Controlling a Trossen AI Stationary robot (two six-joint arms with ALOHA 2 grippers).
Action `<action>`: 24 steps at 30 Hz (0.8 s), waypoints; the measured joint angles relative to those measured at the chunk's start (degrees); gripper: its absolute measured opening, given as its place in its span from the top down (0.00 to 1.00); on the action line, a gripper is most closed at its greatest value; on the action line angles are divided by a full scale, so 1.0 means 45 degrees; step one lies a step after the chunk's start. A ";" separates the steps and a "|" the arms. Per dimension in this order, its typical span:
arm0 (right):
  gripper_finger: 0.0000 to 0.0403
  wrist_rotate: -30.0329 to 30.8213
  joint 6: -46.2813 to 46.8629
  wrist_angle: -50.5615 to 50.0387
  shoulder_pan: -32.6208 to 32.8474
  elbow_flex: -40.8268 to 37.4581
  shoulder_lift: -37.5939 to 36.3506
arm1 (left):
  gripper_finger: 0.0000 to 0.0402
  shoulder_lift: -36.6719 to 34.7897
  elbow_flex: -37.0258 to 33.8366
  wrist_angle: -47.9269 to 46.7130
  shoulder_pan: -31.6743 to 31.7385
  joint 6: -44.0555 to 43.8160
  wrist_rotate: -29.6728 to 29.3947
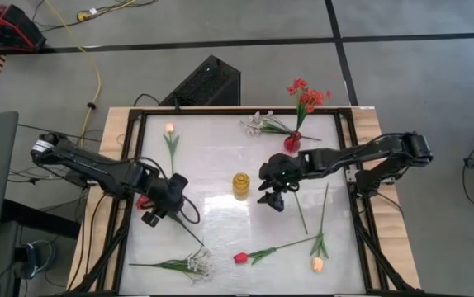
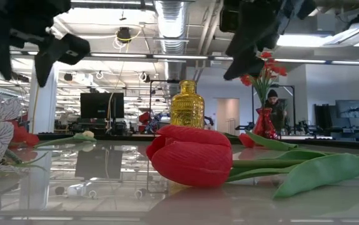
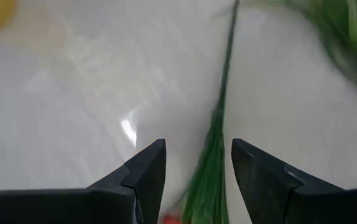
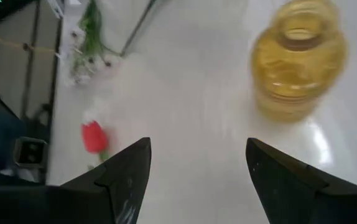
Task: Sort flowers into vase by color
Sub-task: Put the red flowers into the red vase
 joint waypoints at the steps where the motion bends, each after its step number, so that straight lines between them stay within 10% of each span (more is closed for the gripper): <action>1: 0.28 -0.0008 0.0244 0.0192 0.0115 0.0000 0.0097 | 0.58 0.0258 0.0000 -0.0166 -0.0101 0.0044 0.0009; 17: 0.28 0.1051 0.1274 0.0388 0.1904 0.1328 -0.0189 | 0.60 0.3949 -0.1340 0.0880 -0.0590 -0.0621 -0.0747; 24: 0.28 0.0106 0.2605 0.0342 0.1980 0.1331 -0.0189 | 0.91 0.3456 -0.1296 0.0853 -0.0581 -0.0581 -0.1451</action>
